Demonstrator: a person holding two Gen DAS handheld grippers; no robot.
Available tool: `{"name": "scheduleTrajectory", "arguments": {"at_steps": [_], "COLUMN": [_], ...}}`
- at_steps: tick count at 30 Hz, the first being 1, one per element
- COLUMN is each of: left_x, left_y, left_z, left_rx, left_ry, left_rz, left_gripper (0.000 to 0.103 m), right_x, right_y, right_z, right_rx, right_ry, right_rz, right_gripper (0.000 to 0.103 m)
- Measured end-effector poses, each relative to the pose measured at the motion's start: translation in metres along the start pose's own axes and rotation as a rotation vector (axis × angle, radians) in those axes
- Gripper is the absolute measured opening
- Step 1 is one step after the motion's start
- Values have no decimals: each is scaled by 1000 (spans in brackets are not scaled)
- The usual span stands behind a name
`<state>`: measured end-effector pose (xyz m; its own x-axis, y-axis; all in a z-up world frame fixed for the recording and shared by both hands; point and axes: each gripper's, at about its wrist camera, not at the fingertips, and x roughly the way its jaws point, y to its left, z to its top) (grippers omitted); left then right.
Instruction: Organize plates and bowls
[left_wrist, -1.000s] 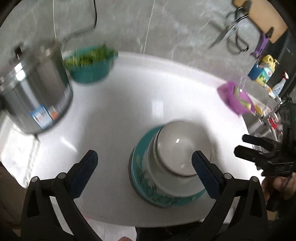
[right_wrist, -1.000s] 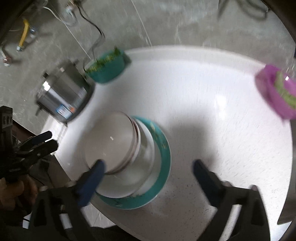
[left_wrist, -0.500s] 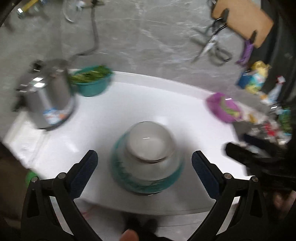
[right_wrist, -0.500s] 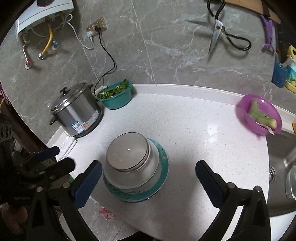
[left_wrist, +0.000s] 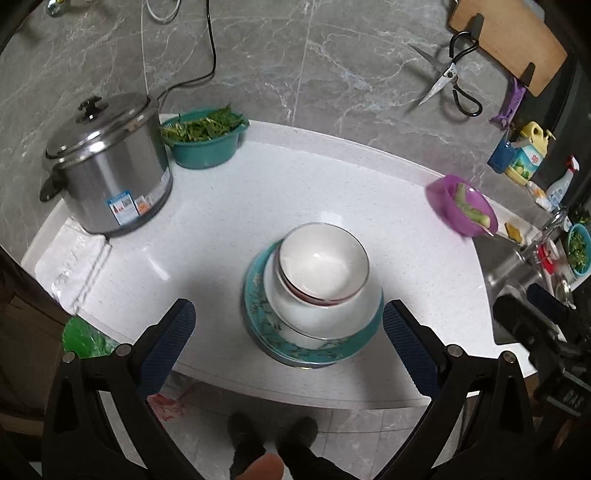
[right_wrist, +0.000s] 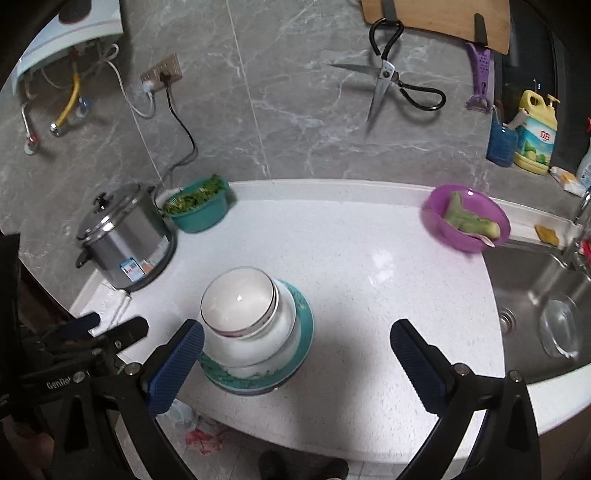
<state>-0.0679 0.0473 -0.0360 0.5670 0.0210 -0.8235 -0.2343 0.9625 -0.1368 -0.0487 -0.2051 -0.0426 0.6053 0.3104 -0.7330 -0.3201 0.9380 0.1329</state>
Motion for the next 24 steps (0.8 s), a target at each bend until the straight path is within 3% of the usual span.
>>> {"name": "scheduleTrajectory", "arguments": {"at_steps": [12, 24], "left_x": [-9, -5], "left_y": [14, 5], "left_z": [17, 18], "left_rx": [55, 89], "left_ry": [-12, -9], "left_rz": [10, 47], "left_gripper": [103, 103], "right_x": [-4, 1], "right_y": [18, 19], "right_z": [-1, -1], "right_rx": [57, 70], "right_ry": [28, 46], "right_rz": [-141, -169], "right_gripper": [103, 103]}}
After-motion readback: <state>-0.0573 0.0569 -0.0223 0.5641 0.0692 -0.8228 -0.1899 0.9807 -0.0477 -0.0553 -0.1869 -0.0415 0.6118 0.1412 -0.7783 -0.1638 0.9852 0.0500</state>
